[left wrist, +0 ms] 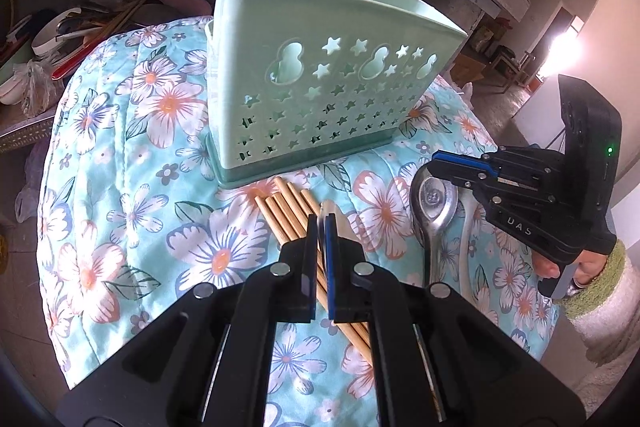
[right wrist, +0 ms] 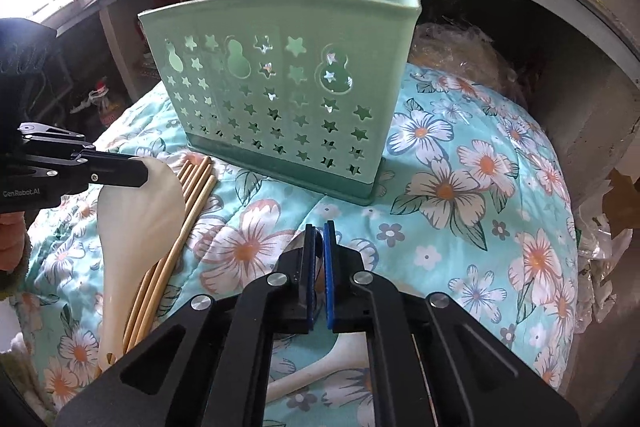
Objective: Organize utensils
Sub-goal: 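Lift the rice paddle into the green holder and open the left gripper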
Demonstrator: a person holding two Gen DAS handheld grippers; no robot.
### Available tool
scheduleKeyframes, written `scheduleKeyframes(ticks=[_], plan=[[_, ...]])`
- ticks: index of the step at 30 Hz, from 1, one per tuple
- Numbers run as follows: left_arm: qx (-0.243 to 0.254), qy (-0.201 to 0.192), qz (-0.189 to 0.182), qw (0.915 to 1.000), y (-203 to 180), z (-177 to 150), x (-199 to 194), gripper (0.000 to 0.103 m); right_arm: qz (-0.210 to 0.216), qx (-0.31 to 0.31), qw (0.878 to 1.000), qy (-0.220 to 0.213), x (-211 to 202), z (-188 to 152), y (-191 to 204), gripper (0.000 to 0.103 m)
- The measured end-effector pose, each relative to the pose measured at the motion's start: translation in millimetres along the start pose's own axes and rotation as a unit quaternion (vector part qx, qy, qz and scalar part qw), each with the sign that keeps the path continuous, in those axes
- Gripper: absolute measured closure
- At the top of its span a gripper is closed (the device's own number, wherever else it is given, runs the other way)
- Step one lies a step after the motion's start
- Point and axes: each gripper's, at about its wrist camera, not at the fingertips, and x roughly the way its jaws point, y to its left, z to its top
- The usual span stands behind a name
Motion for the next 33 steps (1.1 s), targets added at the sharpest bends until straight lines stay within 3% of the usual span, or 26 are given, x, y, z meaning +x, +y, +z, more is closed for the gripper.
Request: scheduleKeyframes(ticks=[10,18,23,28,33], plan=[[-0.002,-0.03,0.008,0.9995,-7.2,-3.6,-26.7,0.101,-0.016,0.017,0.997,-0.073,-60.1,3.2,0.0,0.101],[0.006,-0.118,0.031,0.9925,-17.5,19.1,-87.4,0.101,-0.05,0.017,0.989,-0.141,-110.6,12.0,-2.6,0.1],[0.008,-0.212,0.069,0.9747,-21.0,51.3,-138.4,0.101,-0.064,0.031,0.982,-0.176,-138.1,16.1,-11.7,0.1],[-0.004,-0.294,0.12,0.9481,-20.0,86.9,-166.0,0.101,-0.086,0.04,0.973,-0.21,-166.2,21.1,-22.0,0.1],[0.001,-0.363,0.156,0.9186,-22.5,112.5,-169.2,0.101,-0.089,0.053,0.97,-0.22,-175.4,23.6,-31.3,0.1]])
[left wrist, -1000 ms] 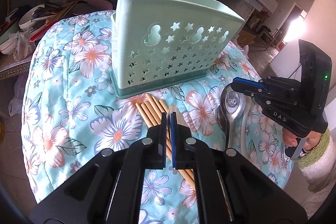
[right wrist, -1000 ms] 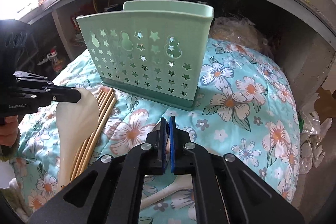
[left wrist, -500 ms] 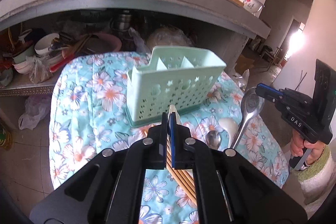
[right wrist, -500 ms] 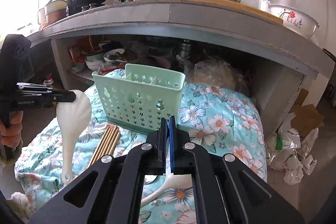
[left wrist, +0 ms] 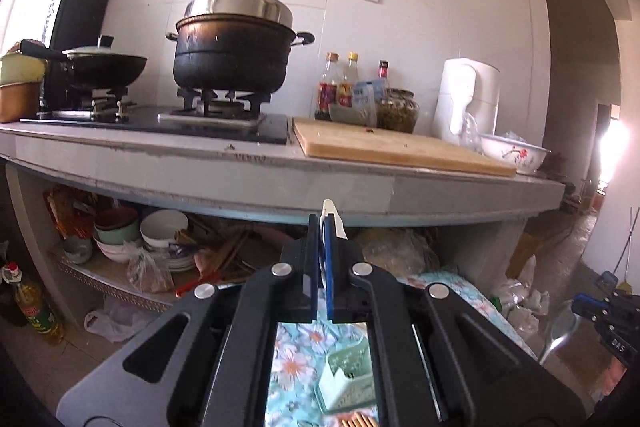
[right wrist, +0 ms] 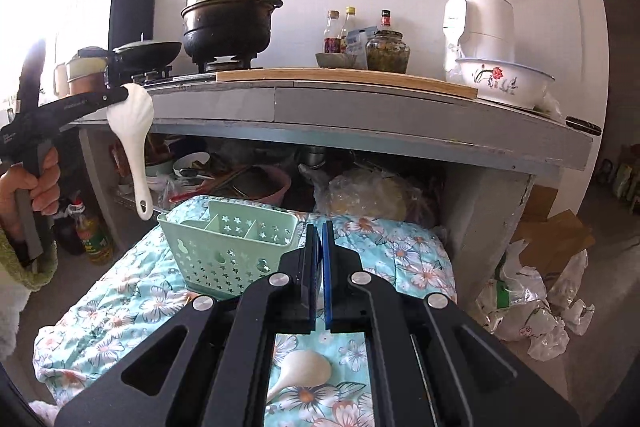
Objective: Organize utensils
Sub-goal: 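Lift the rice paddle into the green holder and open the left gripper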
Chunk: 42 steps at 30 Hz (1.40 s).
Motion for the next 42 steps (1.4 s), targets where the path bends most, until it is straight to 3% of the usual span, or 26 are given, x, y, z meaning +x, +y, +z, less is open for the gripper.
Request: scheduleKeyframes(ticks=[6,14,19,21,25,28,36,42], plan=[[0.024,-0.029,0.02,0.9991,-9.8,-0.9,33.8,0.101,-0.005,0.003,1.0,0.015,8.2,-6.4,-4.6,0.1],[0.059,0.014,0.03,0.9977,-14.9,-47.4,67.9,0.101,-0.003,0.004,1.0,0.031,20.3,-12.8,-6.5,0.1],[0.057,0.054,0.007,0.9969,-9.4,-73.6,80.6,0.1,-0.003,0.002,1.0,0.028,23.8,-11.0,-5.3,0.1],[0.052,0.067,-0.007,0.9964,-7.6,-81.2,79.8,0.099,-0.006,0.001,1.0,0.026,25.6,-8.0,-5.7,0.1],[0.038,0.079,-0.024,0.9958,-3.3,-87.0,74.2,0.072,-0.015,-0.001,1.0,0.014,26.7,1.4,-7.7,0.1],[0.022,0.081,-0.03,0.9961,2.4,-87.8,63.3,0.065,-0.028,-0.005,1.0,-0.007,24.6,15.6,-10.7,0.1],[-0.006,0.094,-0.032,0.995,14.2,-95.2,24.3,0.057,-0.06,-0.008,0.995,-0.079,26.5,66.0,-21.6,0.1],[-0.022,0.13,-0.04,0.9905,16.6,-122.5,1.5,0.056,-0.068,-0.024,0.993,-0.096,54.2,92.3,-15.8,0.1]])
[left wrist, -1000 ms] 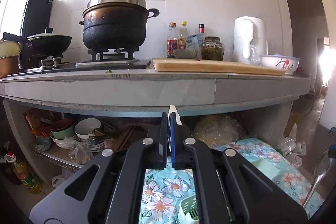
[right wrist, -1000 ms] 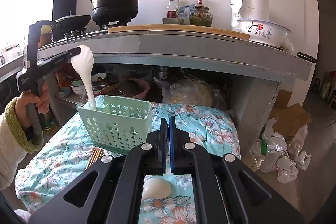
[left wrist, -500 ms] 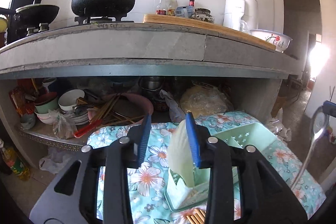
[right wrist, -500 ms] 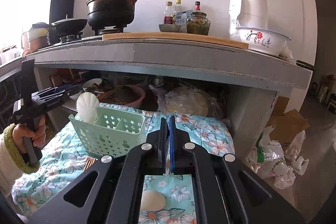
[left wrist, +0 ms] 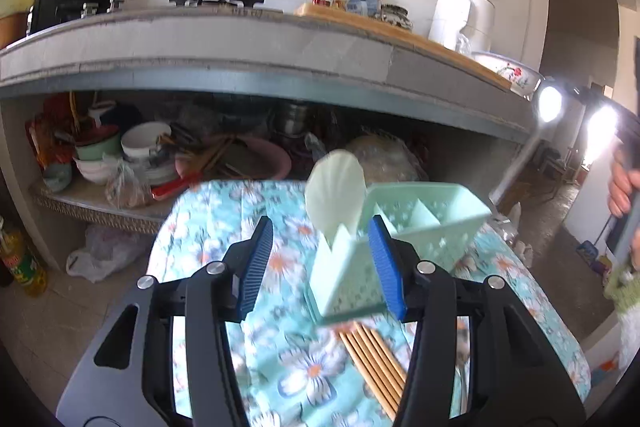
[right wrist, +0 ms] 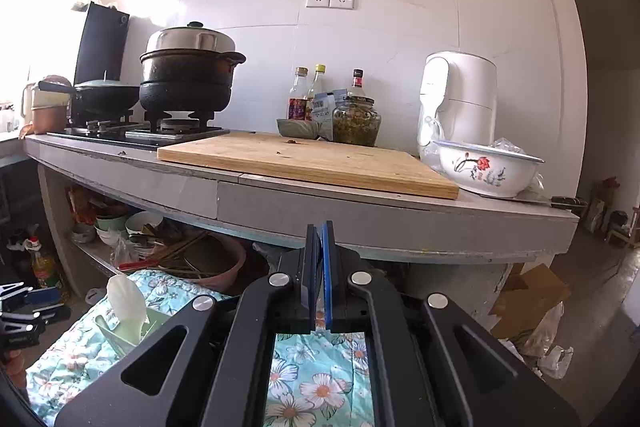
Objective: Organize utensils
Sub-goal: 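Lift the rice paddle into the green holder and open the left gripper, then lower the metal spoon into the green holder and open the right gripper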
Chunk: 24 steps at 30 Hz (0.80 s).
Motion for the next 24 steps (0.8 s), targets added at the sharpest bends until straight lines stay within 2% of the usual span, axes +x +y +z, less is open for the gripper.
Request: scheduleKeyframes(ticks=[5,12,16,20,23,24], plan=[[-0.006,0.026,-0.018,0.9995,-5.5,-26.4,-4.1,0.055,-0.009,-0.041,0.999,0.004,30.6,-4.2,24.7,0.1],[0.007,0.044,-0.041,0.9982,-19.1,-48.4,-3.4,0.055,-0.003,-0.103,0.994,0.029,61.2,-31.4,60.8,0.1],[0.005,0.054,-0.051,0.9972,-22.9,-54.4,0.5,0.055,0.022,-0.124,0.99,0.06,69.7,-51.6,77.5,0.1],[0.003,0.061,-0.057,0.9965,-26.4,-58.5,1.7,0.055,0.066,-0.108,0.987,0.098,71.2,-65.1,83.0,0.1],[0.006,0.061,-0.059,0.9964,-28.9,-58.6,0.5,0.052,0.104,-0.075,0.985,0.113,65.4,-66.8,77.4,0.089],[0.006,0.061,-0.06,0.9963,-29.8,-58.6,0.0,0.051,0.111,-0.062,0.985,0.114,62.0,-65.7,73.8,0.078]])
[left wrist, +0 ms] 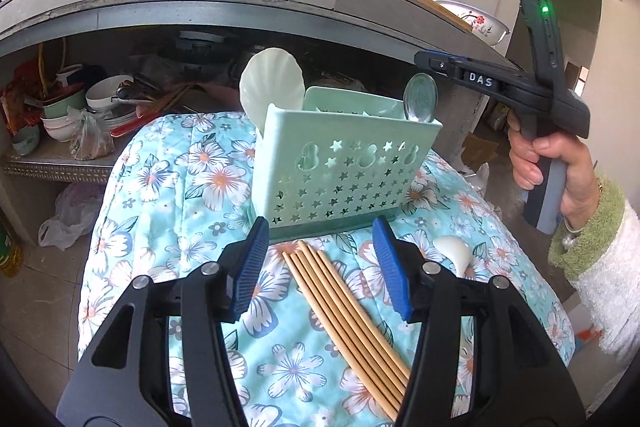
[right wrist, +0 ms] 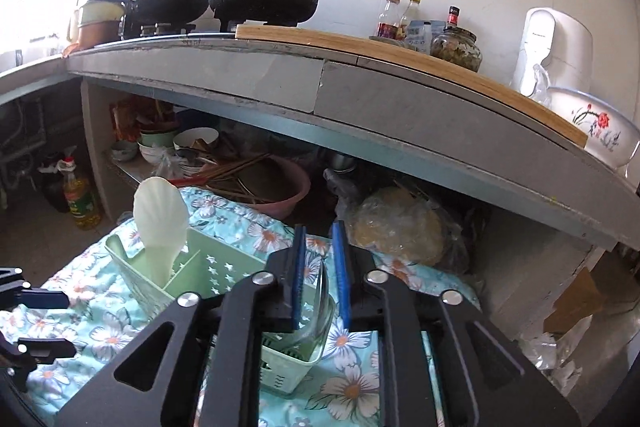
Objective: Organize utensils
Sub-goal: 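Lower the metal spoon into the green holder and open the right gripper, then grasp the white ladle by its handle with the left gripper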
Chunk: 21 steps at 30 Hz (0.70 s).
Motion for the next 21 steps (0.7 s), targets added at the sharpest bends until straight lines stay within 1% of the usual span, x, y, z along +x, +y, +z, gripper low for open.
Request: scheduleKeyframes(ticks=[2,4,6,10,12,15,18,21], plan=[[0.001,0.001,-0.003,1.0,-2.5,0.5,-0.3,0.051,0.02,0.026,0.999,-0.005,-11.3,-1.1,-6.8,0.067],[0.004,0.002,-0.006,1.0,-6.5,0.6,-0.5,0.05,0.032,0.043,0.998,-0.012,-25.4,-3.7,-11.4,0.063],[0.009,0.004,-0.011,0.9999,-11.6,0.5,-0.9,0.049,0.034,0.058,0.998,-0.018,-42.3,-8.5,-16.5,0.058],[0.028,0.009,-0.025,0.9992,-27.0,1.5,-0.8,0.046,0.023,0.088,0.996,-0.01,-73.6,-32.4,-27.8,0.056],[0.044,0.012,-0.035,0.9983,-37.9,2.3,0.0,0.044,0.013,0.103,0.995,0.003,-83.6,-49.3,-33.7,0.055],[0.072,0.023,-0.052,0.9958,-56.2,1.8,4.7,0.041,-0.004,0.131,0.991,0.038,-89.3,-83.0,-41.8,0.054],[0.107,0.046,-0.07,0.9908,-78.4,-1.3,15.8,0.039,-0.015,0.171,0.982,0.081,-87.2,-120.3,-50.6,0.054],[0.147,0.076,-0.082,0.9827,-103.1,-6.4,32.6,0.038,-0.015,0.218,0.97,0.111,-84.4,-153.3,-58.8,0.054]])
